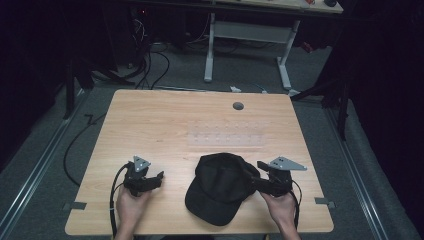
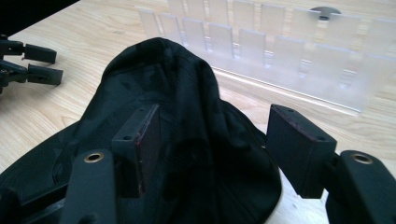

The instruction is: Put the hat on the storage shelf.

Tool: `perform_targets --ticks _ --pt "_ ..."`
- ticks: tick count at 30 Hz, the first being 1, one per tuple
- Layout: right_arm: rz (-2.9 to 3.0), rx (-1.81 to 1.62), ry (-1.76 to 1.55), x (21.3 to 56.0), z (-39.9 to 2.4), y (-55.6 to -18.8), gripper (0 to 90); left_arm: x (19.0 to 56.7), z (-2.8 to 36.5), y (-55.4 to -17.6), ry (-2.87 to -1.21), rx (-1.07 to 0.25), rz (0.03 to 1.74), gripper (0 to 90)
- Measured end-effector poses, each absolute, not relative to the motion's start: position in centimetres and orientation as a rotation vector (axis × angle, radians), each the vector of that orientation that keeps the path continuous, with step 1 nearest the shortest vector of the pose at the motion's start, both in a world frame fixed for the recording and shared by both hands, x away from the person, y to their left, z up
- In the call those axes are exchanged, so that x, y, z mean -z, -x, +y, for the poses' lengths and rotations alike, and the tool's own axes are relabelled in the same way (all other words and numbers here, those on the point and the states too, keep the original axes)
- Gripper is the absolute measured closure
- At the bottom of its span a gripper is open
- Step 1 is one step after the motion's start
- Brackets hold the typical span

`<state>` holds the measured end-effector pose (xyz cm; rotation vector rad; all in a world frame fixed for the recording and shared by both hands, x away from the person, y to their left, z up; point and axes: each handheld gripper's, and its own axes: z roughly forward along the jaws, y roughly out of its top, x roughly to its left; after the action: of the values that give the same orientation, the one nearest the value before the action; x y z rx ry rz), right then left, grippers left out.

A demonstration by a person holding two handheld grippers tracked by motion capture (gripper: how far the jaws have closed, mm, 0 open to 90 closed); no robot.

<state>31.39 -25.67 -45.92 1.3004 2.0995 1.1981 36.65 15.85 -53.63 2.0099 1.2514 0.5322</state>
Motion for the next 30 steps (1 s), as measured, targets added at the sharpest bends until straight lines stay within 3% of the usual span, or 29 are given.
perform_targets --ticks 15,30 --pt "2.166 -1.165 -1.319 46.6 -23.7 -34.3 35.6 53.6 15.8 -36.7 -2.019 -0.528 1.244 25.5" --pt "2.202 -1.162 -1.395 47.7 -23.5 -35.8 47.6 53.6 15.7 -36.7 -2.027 -0.529 1.239 23.8"
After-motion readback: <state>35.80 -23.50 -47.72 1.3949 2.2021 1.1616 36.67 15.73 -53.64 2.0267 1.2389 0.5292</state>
